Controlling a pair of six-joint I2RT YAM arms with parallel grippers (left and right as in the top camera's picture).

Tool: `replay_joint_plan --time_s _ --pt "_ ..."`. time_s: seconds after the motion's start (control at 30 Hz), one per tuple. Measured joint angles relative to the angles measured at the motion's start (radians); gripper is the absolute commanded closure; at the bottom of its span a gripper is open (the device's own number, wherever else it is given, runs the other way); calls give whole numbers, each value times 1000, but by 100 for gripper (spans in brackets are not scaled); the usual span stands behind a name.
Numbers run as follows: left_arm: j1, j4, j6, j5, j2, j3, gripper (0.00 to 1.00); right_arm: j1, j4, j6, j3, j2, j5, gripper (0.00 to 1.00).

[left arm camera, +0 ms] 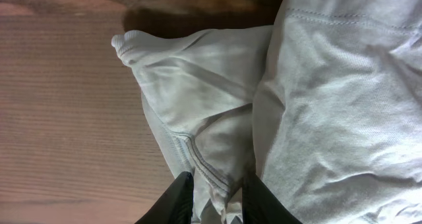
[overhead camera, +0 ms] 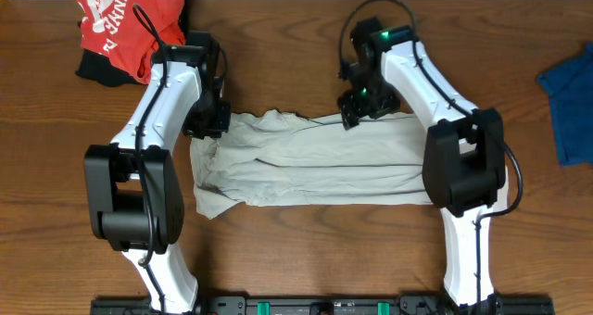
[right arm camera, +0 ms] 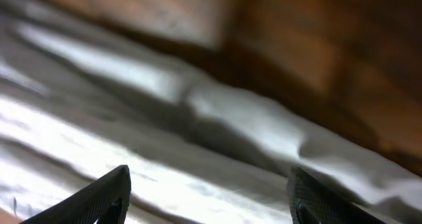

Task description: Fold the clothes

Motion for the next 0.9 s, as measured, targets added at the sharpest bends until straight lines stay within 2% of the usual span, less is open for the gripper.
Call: replay_joint_plan --time_s 0.17,0.27,0.33,0.4,0.53,0.8,0.9 --pt "0 2 0 0 0 0 74 23 -18 -69 0 0 0 44" --pt "0 2 0 0 0 0 74 27 -18 -80 -1 0 0 46" --pt "0 2 0 0 0 0 74 27 -19 -90 -3 0 0 57" --pt "0 2 0 0 0 0 74 27 -19 -96 -3 0 1 75" --pt "0 2 0 0 0 0 74 28 -26 -105 -7 0 -5 98" --pt "0 3 0 0 0 0 74 33 -34 -107 -8 0 -11 99" --pt "0 3 0 0 0 0 73 34 -13 -109 -8 0 -11 88"
